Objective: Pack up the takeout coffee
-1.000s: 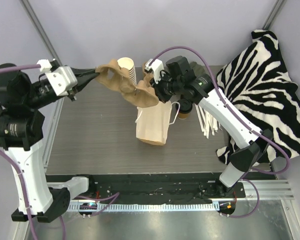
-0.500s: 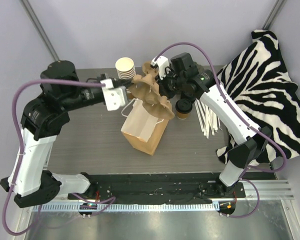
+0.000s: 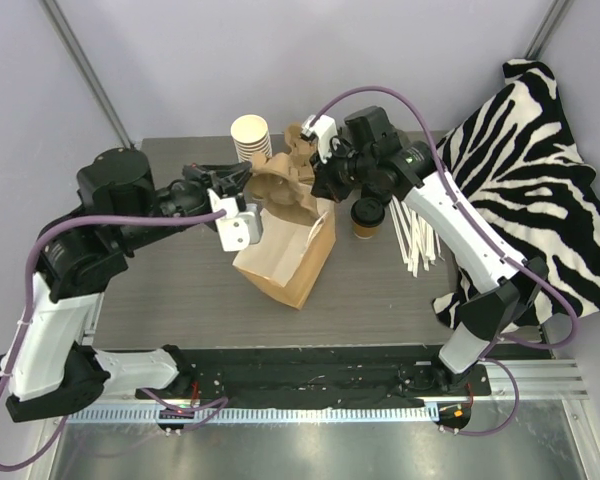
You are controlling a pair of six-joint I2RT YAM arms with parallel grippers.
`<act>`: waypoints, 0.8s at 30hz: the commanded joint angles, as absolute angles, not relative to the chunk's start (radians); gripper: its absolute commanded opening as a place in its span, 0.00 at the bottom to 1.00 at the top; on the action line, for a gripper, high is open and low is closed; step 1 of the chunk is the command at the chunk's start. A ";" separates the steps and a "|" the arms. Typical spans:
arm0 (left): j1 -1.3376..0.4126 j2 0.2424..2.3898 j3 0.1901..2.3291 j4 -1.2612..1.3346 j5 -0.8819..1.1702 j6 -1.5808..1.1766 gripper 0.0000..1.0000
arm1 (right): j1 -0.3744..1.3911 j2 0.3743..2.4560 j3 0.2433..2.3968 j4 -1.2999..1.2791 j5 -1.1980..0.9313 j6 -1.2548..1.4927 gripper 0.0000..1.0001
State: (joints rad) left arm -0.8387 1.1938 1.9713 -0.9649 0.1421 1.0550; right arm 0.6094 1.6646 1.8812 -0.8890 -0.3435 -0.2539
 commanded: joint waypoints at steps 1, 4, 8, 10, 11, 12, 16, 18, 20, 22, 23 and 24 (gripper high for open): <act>-0.844 1.128 1.948 -0.977 0.071 1.074 0.00 | 0.618 1.600 1.872 -0.844 -0.393 -0.293 0.01; -0.842 1.102 1.910 -1.002 0.064 1.106 0.00 | 0.618 1.594 1.873 -0.844 -0.399 -0.302 0.01; -0.842 1.094 1.861 -1.051 0.064 1.172 0.00 | 0.624 1.609 1.904 -0.850 -0.402 -0.295 0.01; -0.842 1.092 1.835 -1.039 0.063 1.192 0.00 | 0.629 1.617 1.924 -0.861 -0.406 -0.293 0.01; -0.845 1.097 1.833 -1.045 0.066 1.206 0.00 | 0.635 1.620 1.927 -0.870 -0.408 -0.295 0.01; -0.845 1.101 1.835 -1.043 0.069 1.204 0.00 | 0.638 1.618 1.927 -0.871 -0.408 -0.295 0.01; -0.864 1.134 1.847 -1.054 0.075 1.190 0.00 | 0.656 1.614 1.917 -0.879 -0.402 -0.302 0.01; -0.891 1.144 1.844 -1.052 0.063 1.192 0.00 | 0.667 1.608 1.911 -0.881 -0.396 -0.311 0.01; -0.926 1.155 1.833 -1.060 0.046 1.196 0.00 | 0.672 1.605 1.908 -0.881 -0.393 -0.322 0.01; -0.954 1.158 1.812 -1.069 0.011 1.204 0.00 | 0.678 1.600 1.910 -0.884 -0.390 -0.330 0.01; -0.978 1.157 1.801 -1.069 0.009 1.209 0.00 | 0.683 1.597 1.911 -0.887 -0.388 -0.337 0.01; -0.988 1.154 1.789 -1.065 -0.042 1.210 0.00 | 0.687 1.595 1.910 -0.888 -0.390 -0.350 0.01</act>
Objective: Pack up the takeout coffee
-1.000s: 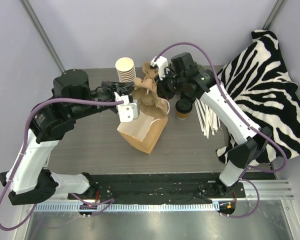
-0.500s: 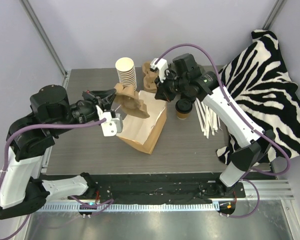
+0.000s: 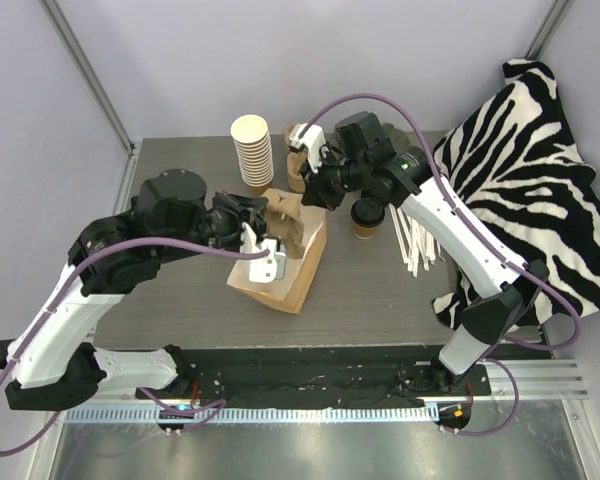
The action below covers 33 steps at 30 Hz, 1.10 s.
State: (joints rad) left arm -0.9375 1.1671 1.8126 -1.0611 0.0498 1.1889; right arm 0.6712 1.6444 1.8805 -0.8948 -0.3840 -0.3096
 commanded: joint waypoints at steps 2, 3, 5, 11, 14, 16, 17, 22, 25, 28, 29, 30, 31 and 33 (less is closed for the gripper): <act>-1.006 1.157 1.763 -1.066 -0.064 1.213 0.00 | 0.696 1.583 1.908 -0.890 -0.390 -0.368 0.01; -1.008 1.158 1.758 -1.068 -0.075 1.210 0.00 | 0.701 1.577 1.904 -0.890 -0.388 -0.383 0.01; -1.019 1.169 1.756 -1.075 -0.115 1.197 0.00 | 0.722 1.568 1.902 -0.891 -0.367 -0.396 0.01; -1.065 1.174 1.723 -1.089 -0.172 1.108 0.00 | 0.759 1.545 1.888 -0.891 -0.351 -0.419 0.01; -1.100 1.158 1.669 -1.069 -0.199 1.034 0.00 | 0.775 1.531 1.864 -0.874 -0.348 -0.426 0.01; -1.135 1.138 1.602 -1.037 -0.227 1.013 0.00 | 0.787 1.516 1.847 -0.871 -0.347 -0.439 0.01; -1.144 1.132 1.577 -1.020 -0.265 0.996 0.00 | 0.793 1.513 1.838 -0.871 -0.347 -0.443 0.01; -1.173 1.117 1.493 -0.956 -0.313 0.937 0.00 | 0.805 1.499 1.821 -0.876 -0.348 -0.453 0.01; -1.186 1.130 1.502 -0.940 -0.334 0.875 0.00 | 0.805 1.494 1.822 -0.884 -0.374 -0.454 0.01; -1.201 1.140 1.502 -0.927 -0.348 0.830 0.00 | 0.808 1.486 1.822 -0.887 -0.402 -0.460 0.01; -1.204 1.140 1.496 -0.919 -0.350 0.816 0.00 | 0.808 1.488 1.821 -0.888 -0.408 -0.462 0.01; -1.207 1.137 1.494 -0.911 -0.348 0.805 0.00 | 0.808 1.488 1.822 -0.890 -0.414 -0.466 0.01; -1.207 1.134 1.490 -0.894 -0.339 0.787 0.00 | 0.808 1.486 1.822 -0.896 -0.422 -0.469 0.01; -1.210 1.124 1.460 -0.874 -0.348 0.775 0.00 | 0.808 1.485 1.821 -0.900 -0.446 -0.476 0.01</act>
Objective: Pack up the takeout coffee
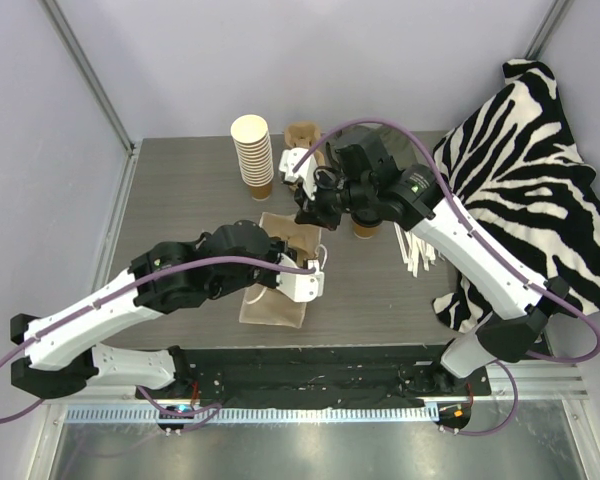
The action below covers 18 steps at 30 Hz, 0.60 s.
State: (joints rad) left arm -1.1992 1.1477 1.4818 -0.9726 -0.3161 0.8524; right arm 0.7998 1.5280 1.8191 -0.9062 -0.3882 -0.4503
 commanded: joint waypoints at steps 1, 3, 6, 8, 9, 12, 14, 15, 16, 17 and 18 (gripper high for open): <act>-1.210 1.124 1.453 -0.861 -0.360 0.769 0.00 | 0.808 1.482 1.819 -0.903 -0.452 -0.479 0.01; -1.210 1.127 1.433 -0.861 -0.368 0.752 0.00 | 0.808 1.476 1.812 -0.905 -0.468 -0.485 0.01; -1.210 1.138 1.428 -0.867 -0.380 0.736 0.00 | 0.808 1.483 1.821 -0.919 -0.468 -0.492 0.01; -1.210 1.155 1.449 -0.879 -0.383 0.738 0.00 | 0.808 1.497 1.851 -0.945 -0.469 -0.492 0.01; -1.210 1.157 1.456 -0.880 -0.383 0.738 0.00 | 0.808 1.505 1.861 -0.951 -0.474 -0.489 0.01; -1.210 1.160 1.460 -0.906 -0.373 0.717 0.00 | 0.808 1.512 1.879 -0.960 -0.492 -0.476 0.01; -1.210 1.149 1.438 -0.917 -0.367 0.700 0.00 | 0.808 1.516 1.879 -0.962 -0.508 -0.474 0.01; -1.210 1.143 1.425 -0.892 -0.368 0.684 0.00 | 0.810 1.519 1.881 -0.963 -0.511 -0.472 0.01; -1.210 1.132 1.414 -0.868 -0.374 0.677 0.00 | 0.808 1.525 1.882 -0.966 -0.520 -0.471 0.01; -1.210 1.114 1.389 -0.836 -0.388 0.666 0.00 | 0.808 1.526 1.887 -0.969 -0.523 -0.471 0.01; -1.210 1.108 1.379 -0.797 -0.406 0.660 0.00 | 0.808 1.528 1.885 -0.969 -0.528 -0.471 0.01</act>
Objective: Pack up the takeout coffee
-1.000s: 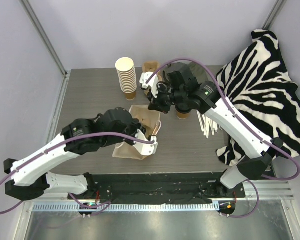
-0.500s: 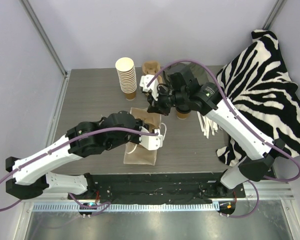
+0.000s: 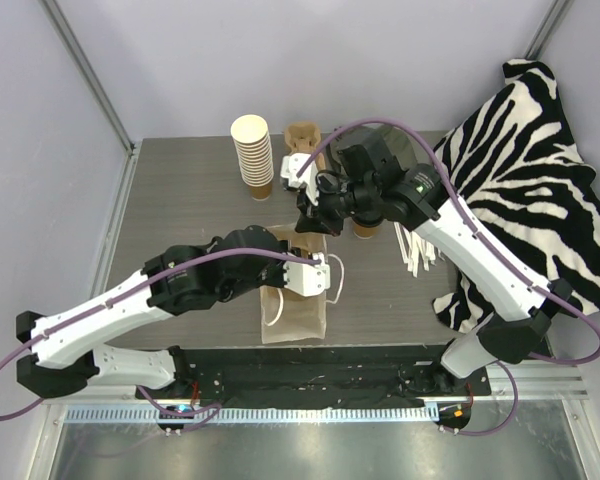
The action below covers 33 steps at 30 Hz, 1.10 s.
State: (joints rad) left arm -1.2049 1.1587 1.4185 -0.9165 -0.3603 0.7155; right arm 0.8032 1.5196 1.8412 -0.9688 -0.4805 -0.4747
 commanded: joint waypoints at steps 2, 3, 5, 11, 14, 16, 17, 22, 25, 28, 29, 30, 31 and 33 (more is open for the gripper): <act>-1.210 1.115 1.361 -0.787 -0.419 0.669 0.00 | 0.808 1.528 1.881 -0.971 -0.531 -0.472 0.01; -1.209 1.120 1.353 -0.782 -0.435 0.675 0.00 | 0.808 1.528 1.879 -0.969 -0.531 -0.469 0.01; -1.210 1.117 1.321 -0.761 -0.442 0.695 0.00 | 0.808 1.535 1.878 -0.969 -0.528 -0.462 0.01; -1.210 1.111 1.233 -0.701 -0.460 0.713 0.00 | 0.807 1.542 1.865 -0.968 -0.540 -0.446 0.01; -1.210 1.108 1.201 -0.701 -0.445 0.703 0.00 | 0.808 1.543 1.861 -0.965 -0.532 -0.448 0.01; -1.209 1.111 1.187 -0.709 -0.433 0.689 0.00 | 0.808 1.545 1.858 -0.965 -0.529 -0.451 0.01; -1.207 1.111 1.183 -0.706 -0.427 0.683 0.00 | 0.808 1.546 1.859 -0.965 -0.529 -0.453 0.01; -1.183 1.126 1.157 -0.692 -0.393 0.655 0.00 | 0.808 1.549 1.844 -0.962 -0.534 -0.454 0.01; -1.155 1.131 1.141 -0.678 -0.368 0.650 0.00 | 0.808 1.545 1.829 -0.954 -0.534 -0.456 0.01; -1.144 1.134 1.117 -0.655 -0.359 0.652 0.00 | 0.808 1.543 1.821 -0.953 -0.535 -0.459 0.01; -1.138 1.138 1.112 -0.650 -0.357 0.653 0.00 | 0.808 1.543 1.819 -0.951 -0.535 -0.459 0.01; -1.135 1.140 1.109 -0.646 -0.356 0.652 0.00 | 0.808 1.543 1.819 -0.951 -0.535 -0.459 0.01; -1.132 1.140 1.100 -0.641 -0.354 0.653 0.00 | 0.808 1.543 1.815 -0.950 -0.535 -0.460 0.01; -1.126 1.146 1.092 -0.632 -0.354 0.655 0.00 | 0.807 1.543 1.813 -0.950 -0.534 -0.462 0.01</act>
